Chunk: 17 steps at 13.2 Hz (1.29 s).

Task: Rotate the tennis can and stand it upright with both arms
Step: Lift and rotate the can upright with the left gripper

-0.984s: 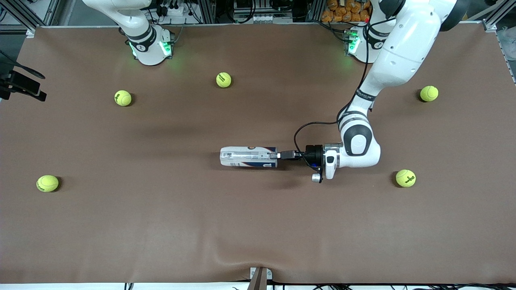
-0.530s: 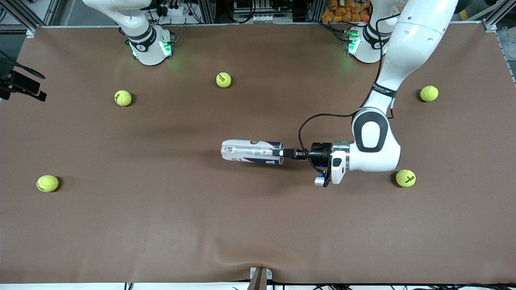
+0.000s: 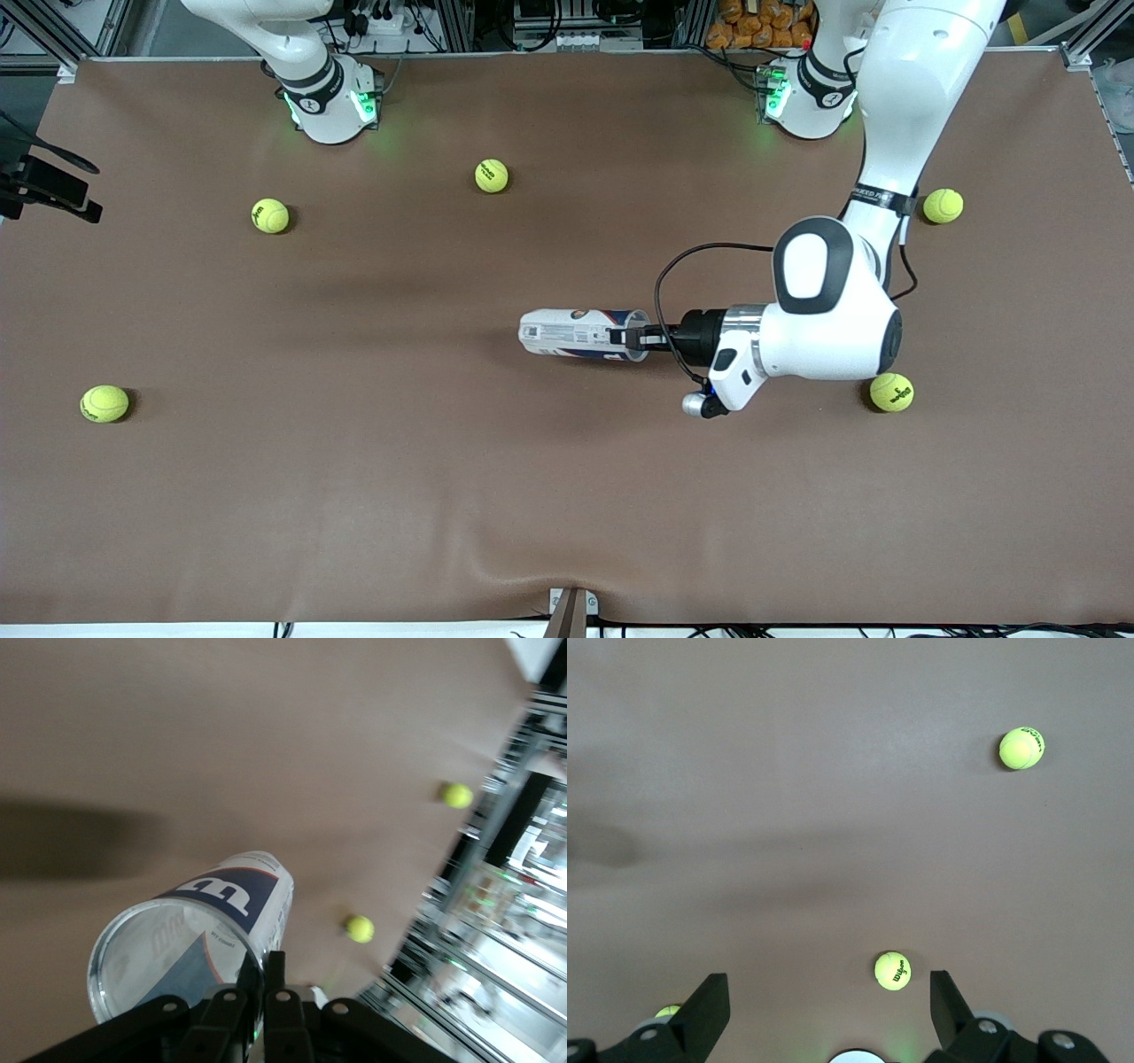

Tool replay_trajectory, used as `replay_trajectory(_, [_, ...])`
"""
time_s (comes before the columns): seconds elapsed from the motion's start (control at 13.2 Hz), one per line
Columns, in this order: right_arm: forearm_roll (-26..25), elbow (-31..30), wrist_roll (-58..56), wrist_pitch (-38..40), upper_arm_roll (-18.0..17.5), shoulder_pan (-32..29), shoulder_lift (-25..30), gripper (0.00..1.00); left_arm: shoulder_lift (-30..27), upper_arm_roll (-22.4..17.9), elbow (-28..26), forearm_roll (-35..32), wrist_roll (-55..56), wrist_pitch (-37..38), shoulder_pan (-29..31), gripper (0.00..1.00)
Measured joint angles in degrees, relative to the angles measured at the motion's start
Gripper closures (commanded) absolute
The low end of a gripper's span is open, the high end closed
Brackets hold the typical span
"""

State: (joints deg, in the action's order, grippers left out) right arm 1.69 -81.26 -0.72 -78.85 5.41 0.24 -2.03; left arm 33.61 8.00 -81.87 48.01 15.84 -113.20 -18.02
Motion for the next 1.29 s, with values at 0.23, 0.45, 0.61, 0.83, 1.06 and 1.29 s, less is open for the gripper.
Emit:
replay_trajectory(0.23, [0.0, 0.0, 0.0, 0.0, 0.0, 0.0, 0.0, 0.0, -0.5, 0.1, 3.5, -13.6, 14.8, -0.1, -4.1, 1.0])
replay_trajectory(0.45, [0.0, 0.0, 0.0, 0.0, 0.0, 0.0, 0.0, 0.0, -0.5, 0.0, 5.2, -24.7, 27.2, -0.3, -9.0, 1.0])
replay_trajectory(0.61, [0.0, 0.0, 0.0, 0.0, 0.0, 0.0, 0.0, 0.0, -0.5, 0.0, 5.5, -33.0, 34.9, -0.3, -12.1, 1.0])
replay_trajectory(0.83, [0.0, 0.0, 0.0, 0.0, 0.0, 0.0, 0.0, 0.0, -0.5, -0.1, 5.7, -44.3, 45.4, -0.3, -17.2, 1.0])
replay_trajectory(1.06, [0.0, 0.0, 0.0, 0.0, 0.0, 0.0, 0.0, 0.0, -0.5, -0.2, 5.7, -50.8, 51.1, -0.3, -20.7, 1.0])
replay_trajectory(1.29, [0.0, 0.0, 0.0, 0.0, 0.0, 0.0, 0.0, 0.0, -0.3, -0.3, 5.6, -51.7, 53.6, -0.3, -21.8, 1.0])
